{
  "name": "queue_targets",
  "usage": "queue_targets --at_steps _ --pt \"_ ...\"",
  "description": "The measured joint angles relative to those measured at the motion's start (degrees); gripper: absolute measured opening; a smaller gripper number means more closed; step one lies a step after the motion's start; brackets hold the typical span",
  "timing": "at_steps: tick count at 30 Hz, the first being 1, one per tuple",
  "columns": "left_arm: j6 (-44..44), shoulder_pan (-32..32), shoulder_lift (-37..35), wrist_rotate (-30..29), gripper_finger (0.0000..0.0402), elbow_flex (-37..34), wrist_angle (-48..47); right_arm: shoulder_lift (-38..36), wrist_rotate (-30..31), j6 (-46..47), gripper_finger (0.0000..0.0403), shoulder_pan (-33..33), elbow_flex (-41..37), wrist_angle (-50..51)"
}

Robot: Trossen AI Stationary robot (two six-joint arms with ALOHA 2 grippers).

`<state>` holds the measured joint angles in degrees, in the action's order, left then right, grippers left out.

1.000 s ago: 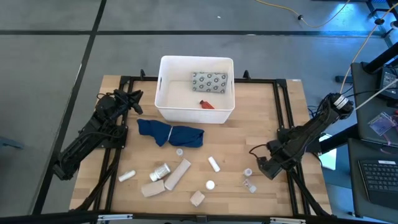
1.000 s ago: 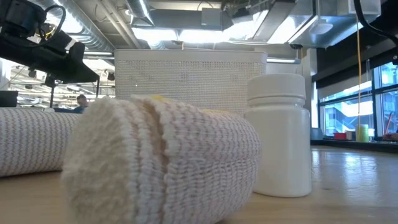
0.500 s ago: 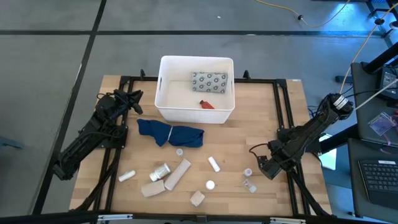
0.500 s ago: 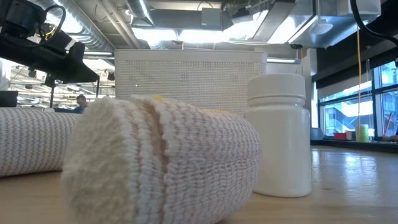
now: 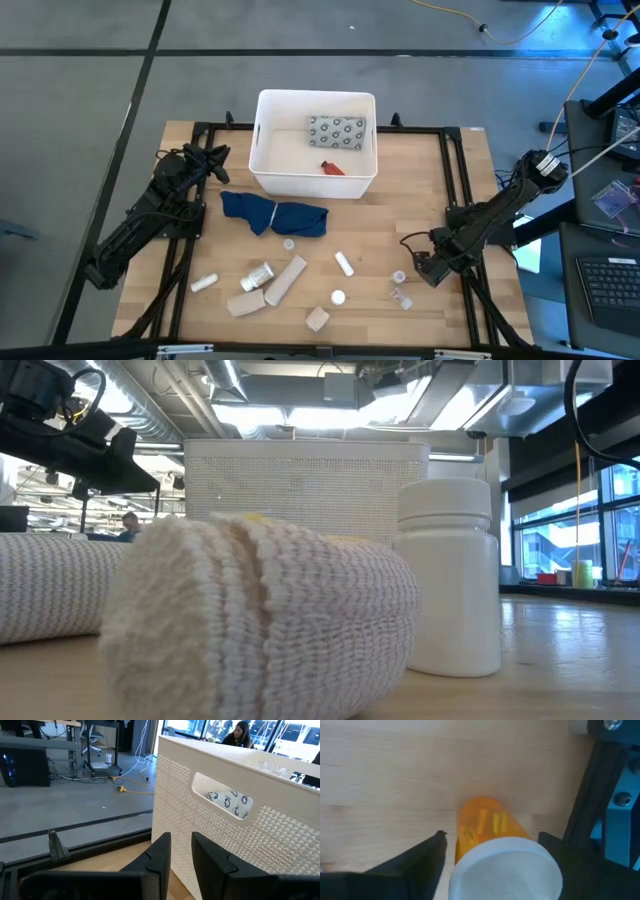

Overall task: Pick & place medical supplies in basket/bin
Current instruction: Put the orange pill bottle into the white bin

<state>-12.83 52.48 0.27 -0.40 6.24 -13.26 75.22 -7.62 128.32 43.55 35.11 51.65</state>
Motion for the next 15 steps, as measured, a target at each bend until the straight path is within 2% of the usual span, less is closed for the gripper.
queue_targets --at_steps 9,12,15 --pt "0.01 0.00 -0.01 0.00 0.0072 0.00 -0.01 0.00 -0.78 -3.45 0.0181 0.00 0.00 0.21" --pt "0.01 0.01 0.01 0.00 0.0072 0.00 -0.01 -0.19 -3.04 -3.68 0.0177 0.01 0.00 0.07" --pt "0.01 0.00 -0.01 0.00 0.0072 0.00 0.00 -1.13 -2.83 -2.89 0.0177 -0.41 0.23 -0.87"
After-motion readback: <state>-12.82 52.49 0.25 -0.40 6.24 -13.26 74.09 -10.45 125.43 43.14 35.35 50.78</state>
